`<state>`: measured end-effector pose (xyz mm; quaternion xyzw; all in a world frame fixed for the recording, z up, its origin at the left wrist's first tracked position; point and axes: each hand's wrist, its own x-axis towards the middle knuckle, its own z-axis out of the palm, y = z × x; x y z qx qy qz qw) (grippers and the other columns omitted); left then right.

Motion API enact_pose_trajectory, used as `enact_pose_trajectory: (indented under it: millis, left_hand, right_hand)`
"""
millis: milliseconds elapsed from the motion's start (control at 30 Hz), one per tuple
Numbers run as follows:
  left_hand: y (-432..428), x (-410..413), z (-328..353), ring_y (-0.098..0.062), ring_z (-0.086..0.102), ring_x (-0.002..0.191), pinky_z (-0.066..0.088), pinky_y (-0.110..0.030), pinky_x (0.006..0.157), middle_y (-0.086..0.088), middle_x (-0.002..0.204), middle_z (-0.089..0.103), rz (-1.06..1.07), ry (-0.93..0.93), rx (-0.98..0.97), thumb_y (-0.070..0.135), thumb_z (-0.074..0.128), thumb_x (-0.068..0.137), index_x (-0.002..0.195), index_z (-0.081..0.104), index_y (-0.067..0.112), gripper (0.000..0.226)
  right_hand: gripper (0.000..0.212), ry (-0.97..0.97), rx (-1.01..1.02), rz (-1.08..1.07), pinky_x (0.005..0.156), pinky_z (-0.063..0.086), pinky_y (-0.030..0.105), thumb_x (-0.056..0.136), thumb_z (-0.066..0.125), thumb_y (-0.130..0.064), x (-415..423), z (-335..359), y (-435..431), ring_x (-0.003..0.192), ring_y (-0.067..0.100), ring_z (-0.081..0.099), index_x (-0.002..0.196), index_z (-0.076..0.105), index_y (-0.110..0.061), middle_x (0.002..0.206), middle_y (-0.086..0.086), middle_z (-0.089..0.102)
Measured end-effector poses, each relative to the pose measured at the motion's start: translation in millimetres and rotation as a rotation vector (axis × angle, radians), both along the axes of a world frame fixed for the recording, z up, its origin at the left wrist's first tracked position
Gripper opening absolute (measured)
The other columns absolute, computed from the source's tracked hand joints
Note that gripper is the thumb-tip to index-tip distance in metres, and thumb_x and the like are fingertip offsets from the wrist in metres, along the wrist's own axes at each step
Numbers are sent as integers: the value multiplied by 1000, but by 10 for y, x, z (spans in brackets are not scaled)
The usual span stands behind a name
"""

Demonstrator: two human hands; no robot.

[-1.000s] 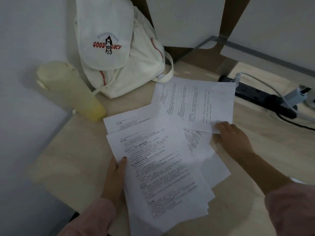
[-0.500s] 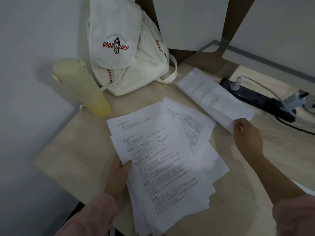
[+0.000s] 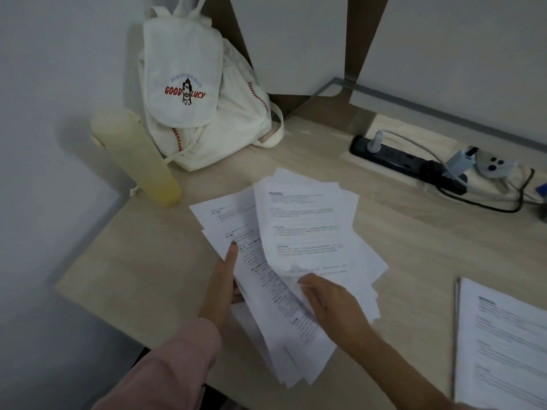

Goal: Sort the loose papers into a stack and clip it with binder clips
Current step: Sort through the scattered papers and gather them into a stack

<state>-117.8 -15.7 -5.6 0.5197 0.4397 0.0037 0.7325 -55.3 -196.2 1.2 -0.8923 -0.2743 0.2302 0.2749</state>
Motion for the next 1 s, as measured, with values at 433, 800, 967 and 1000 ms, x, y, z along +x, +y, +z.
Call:
enact_pose_trajectory:
  millis: [433,800,967,1000]
  left_hand:
    - [-20,38,102,4,51,84,43,-14,73,17,101,56,-189,-21,312,-6,43,88,131,42,18,49]
    - [71,297,636,12,64,72,48,-5,62,16,79,70,-249,-278,365,-10,51,86,95,62,23,36]
    - [66,486,873,7,62,58,48,-9,53,10,67,68,-234,-383,348,-7,49,87,93,66,16,28]
    - [51,523,887,6,62,58,48,-10,52,12,65,69,-229,-396,339,-5,50,88,90,65,19,28]
  right_hand:
    - [25,275,189,-403,92,42,21,89,54,-33,119,-47,-267,102,5,58,111,56,-24,115,-8,60]
    - [40,550,705,-579,78,54,27,79,64,-23,769,581,-410,102,14,67,118,60,-22,116,-4,68]
    - [31,330,833,-606,74,55,20,86,53,-5,745,983,-441,99,13,67,115,63,-12,109,-3,72]
    - [31,299,851,-615,73,54,18,86,53,-4,724,1021,-449,97,10,67,114,64,-13,107,-5,72]
